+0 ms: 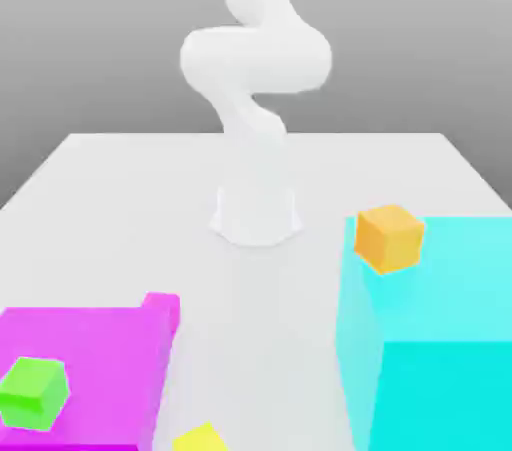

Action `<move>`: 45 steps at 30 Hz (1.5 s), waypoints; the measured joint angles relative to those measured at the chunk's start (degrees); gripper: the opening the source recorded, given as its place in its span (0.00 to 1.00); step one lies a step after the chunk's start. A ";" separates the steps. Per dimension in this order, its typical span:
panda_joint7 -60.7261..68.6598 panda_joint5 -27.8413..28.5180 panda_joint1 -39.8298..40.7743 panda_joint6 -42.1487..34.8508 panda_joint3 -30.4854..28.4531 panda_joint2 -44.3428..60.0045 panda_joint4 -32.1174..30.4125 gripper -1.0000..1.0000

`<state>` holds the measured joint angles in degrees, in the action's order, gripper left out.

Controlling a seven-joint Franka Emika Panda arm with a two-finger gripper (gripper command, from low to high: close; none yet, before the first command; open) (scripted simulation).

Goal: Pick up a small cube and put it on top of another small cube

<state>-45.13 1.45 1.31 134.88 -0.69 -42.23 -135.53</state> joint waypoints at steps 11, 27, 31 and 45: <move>4.99 5.84 7.01 16.23 -6.95 19.31 -19.48 0.50; 23.84 -9.39 22.67 45.27 0.33 55.54 -31.31 0.00; 23.69 -9.24 22.70 45.20 0.34 55.53 -31.31 0.00; 15.20 -0.49 20.04 26.99 -3.96 38.89 -28.58 0.00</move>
<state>-29.93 0.96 21.35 161.87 -4.65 -3.34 -164.11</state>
